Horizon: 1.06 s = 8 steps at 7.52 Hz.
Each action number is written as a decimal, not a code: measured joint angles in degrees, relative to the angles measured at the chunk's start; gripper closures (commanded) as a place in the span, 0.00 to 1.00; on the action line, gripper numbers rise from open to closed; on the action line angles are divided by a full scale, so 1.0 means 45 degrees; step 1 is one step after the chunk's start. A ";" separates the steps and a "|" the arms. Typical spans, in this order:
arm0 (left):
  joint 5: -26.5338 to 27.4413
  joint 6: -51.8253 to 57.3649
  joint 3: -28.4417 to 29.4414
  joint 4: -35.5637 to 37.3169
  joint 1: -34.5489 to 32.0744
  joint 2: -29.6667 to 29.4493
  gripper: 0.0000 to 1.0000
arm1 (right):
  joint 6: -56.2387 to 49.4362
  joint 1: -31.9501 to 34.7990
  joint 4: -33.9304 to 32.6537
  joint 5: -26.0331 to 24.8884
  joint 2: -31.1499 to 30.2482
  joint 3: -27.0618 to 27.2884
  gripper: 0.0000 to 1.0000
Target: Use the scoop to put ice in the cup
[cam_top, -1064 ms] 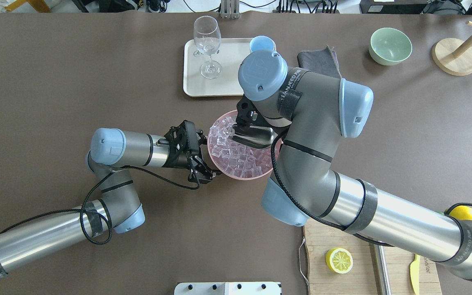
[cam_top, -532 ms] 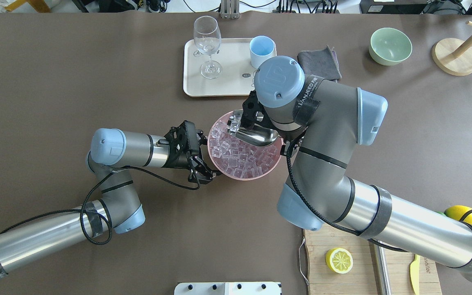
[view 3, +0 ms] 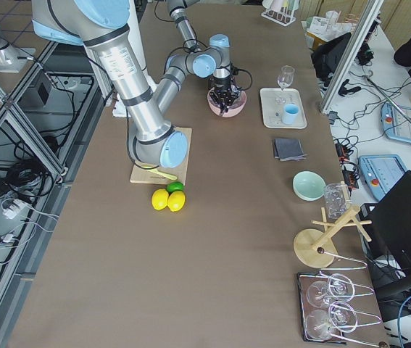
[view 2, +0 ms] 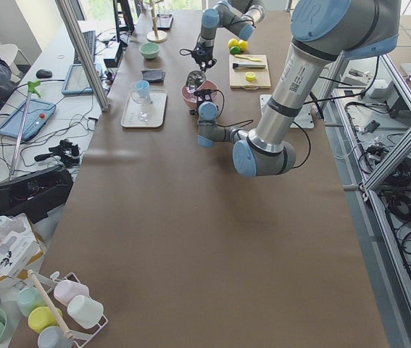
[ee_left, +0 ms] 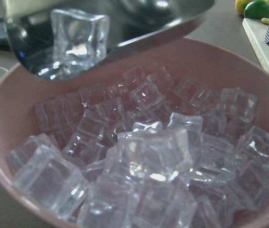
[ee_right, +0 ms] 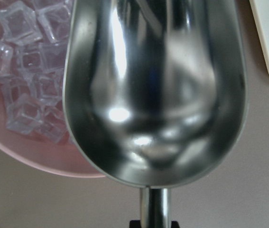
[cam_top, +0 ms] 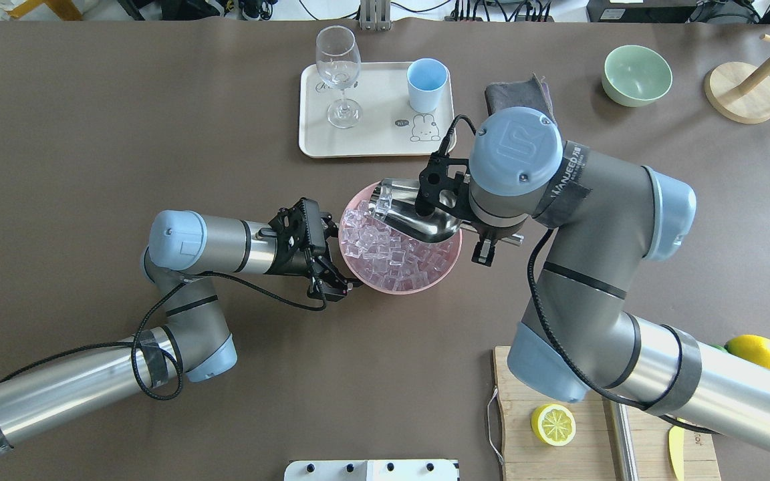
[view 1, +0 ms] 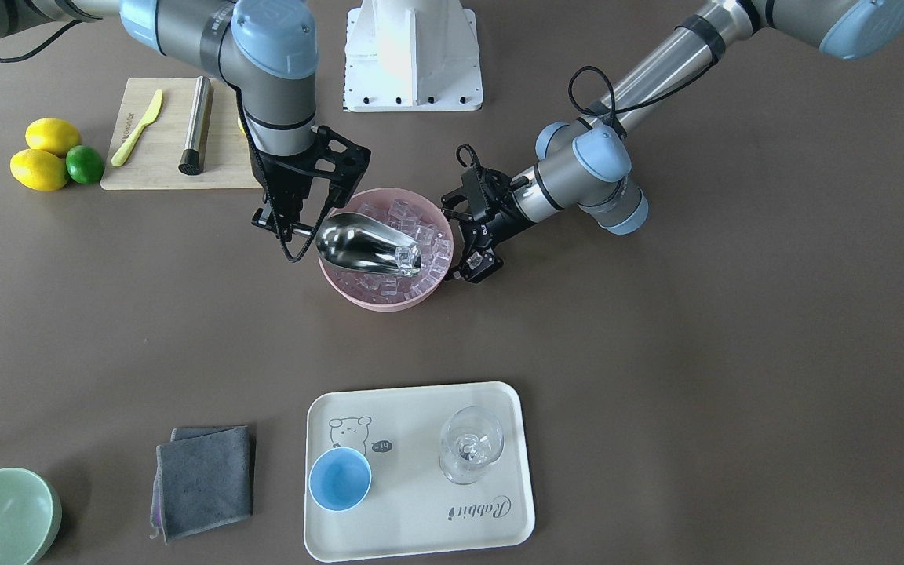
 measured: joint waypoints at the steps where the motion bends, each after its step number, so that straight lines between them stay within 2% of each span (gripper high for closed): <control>1: 0.0002 0.0024 0.0000 0.0004 0.0018 0.0000 0.02 | 0.0021 0.0000 0.0390 0.0128 -0.0584 0.0846 1.00; 3: 0.0004 0.0060 0.0000 0.0007 0.0044 0.0000 0.02 | 0.0242 0.0008 0.1030 0.0344 -0.1593 0.2359 1.00; 4: -0.0005 0.0063 0.0000 0.0008 0.0051 0.0000 0.02 | 0.0987 0.0029 0.1381 0.0429 -0.1831 0.2632 1.00; 6: -0.0014 0.0066 0.0000 0.0007 0.0059 0.0001 0.02 | 0.2730 0.0392 0.1878 0.0745 -0.2007 0.2735 1.00; 8: -0.0015 0.0075 -0.0002 0.0007 0.0052 0.0017 0.02 | 0.3354 0.0721 0.2792 0.0997 -0.2037 0.2698 1.00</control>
